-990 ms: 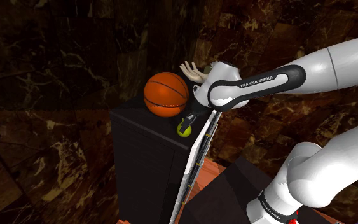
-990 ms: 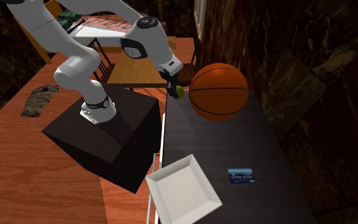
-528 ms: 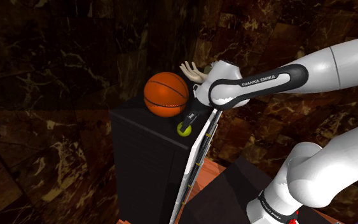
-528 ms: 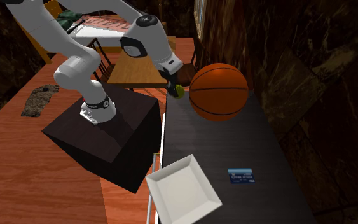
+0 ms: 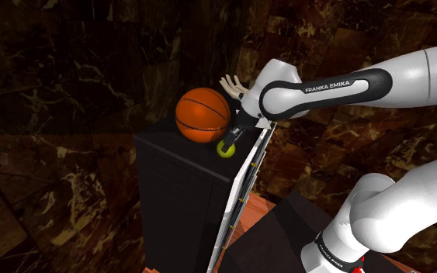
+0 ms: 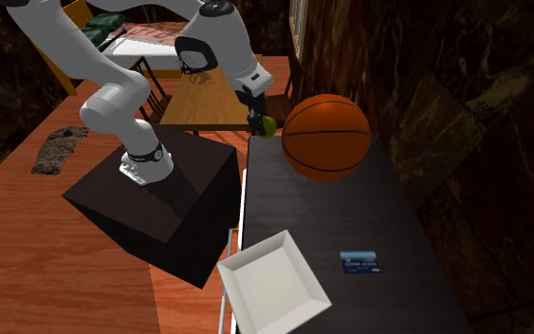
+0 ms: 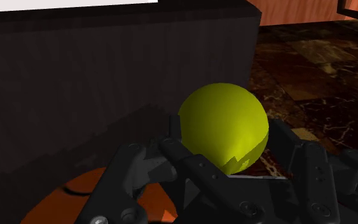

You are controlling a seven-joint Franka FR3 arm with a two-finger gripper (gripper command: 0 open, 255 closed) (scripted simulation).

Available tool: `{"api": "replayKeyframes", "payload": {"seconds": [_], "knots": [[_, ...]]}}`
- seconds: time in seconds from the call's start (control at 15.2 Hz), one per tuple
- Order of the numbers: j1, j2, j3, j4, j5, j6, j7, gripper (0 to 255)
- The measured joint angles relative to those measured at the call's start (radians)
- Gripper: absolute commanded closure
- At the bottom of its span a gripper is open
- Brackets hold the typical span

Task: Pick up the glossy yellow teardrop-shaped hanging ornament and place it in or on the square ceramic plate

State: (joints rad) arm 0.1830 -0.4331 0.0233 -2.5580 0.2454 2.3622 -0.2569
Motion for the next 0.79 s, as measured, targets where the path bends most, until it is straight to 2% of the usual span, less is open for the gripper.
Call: {"api": "replayKeyframes", "payload": {"seconds": [0.53,0.79], "knots": [[-0.009,-0.043,0.001,0.069,-0.020,-0.111,0.025,255],[-0.037,-0.003,-0.062,0.123,-0.033,-0.139,-0.051,255]]}}
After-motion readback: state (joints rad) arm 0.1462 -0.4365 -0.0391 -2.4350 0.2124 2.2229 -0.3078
